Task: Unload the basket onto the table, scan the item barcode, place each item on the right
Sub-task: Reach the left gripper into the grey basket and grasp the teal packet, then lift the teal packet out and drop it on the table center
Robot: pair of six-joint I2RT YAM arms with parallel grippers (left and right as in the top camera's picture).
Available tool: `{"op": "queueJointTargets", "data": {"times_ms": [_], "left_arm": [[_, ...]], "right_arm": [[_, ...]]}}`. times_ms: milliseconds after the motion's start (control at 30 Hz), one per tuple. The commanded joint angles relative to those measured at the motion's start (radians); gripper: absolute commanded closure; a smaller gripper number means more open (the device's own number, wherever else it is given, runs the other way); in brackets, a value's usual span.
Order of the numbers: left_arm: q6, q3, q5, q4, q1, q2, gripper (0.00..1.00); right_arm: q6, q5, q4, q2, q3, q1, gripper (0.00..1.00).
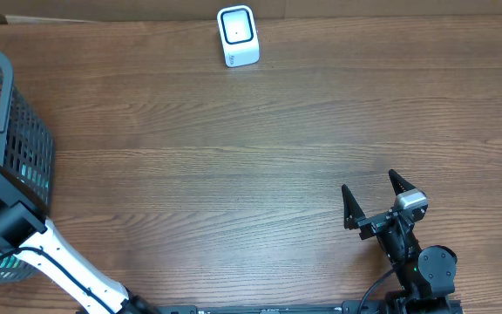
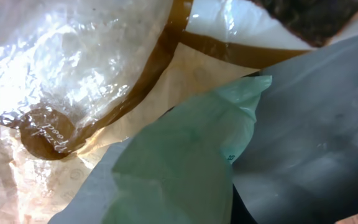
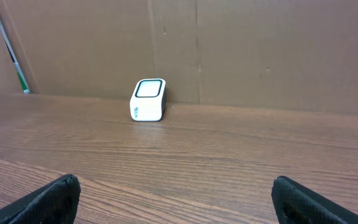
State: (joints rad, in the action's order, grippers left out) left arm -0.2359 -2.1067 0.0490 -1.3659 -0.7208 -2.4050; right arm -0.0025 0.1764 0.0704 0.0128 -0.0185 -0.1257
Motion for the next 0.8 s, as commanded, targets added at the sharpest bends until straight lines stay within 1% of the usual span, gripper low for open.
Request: {"op": "queueJointTargets", "data": {"times_ms": [0,100,233,467,567,600,700,767], "left_arm": [[-0.024,-0.018,-0.008,-0.025,-0.024,0.004,0.96],[-0.035,-0.056,-0.004,-0.047,-0.027,0.041,0.96],[-0.042,-0.149,-0.005,-0.087,-0.027,0.121,0.96],[-0.109,-0.319,0.008,-0.128,-0.027,0.351,0.96],[-0.113,-0.35,0.053,-0.126,-0.023,0.471,0.96],[-0.116,-0.352,0.085,-0.127,-0.017,0.543,0.96],[-0.116,-0.352,0.152,-0.138,0.007,0.65,0.96],[-0.115,-0.352,0.205,-0.159,0.046,0.708,0.96]], "right_arm": [[0.003,0.0,-0.005,-0.01,0.01,0.003,0.0],[0.003,0.0,-0.005,-0.01,0.01,0.003,0.0],[0.003,0.0,-0.005,-0.01,0.01,0.003,0.0],[0.003,0.0,-0.005,-0.01,0.01,0.003,0.0],[0.003,0.0,-0.005,-0.01,0.01,0.003,0.0],[0.003,0.0,-0.005,-0.01,0.01,0.003,0.0],[0.003,0.0,-0.005,-0.01,0.01,0.003,0.0],[0.003,0.0,-0.005,-0.01,0.01,0.003,0.0]]}}
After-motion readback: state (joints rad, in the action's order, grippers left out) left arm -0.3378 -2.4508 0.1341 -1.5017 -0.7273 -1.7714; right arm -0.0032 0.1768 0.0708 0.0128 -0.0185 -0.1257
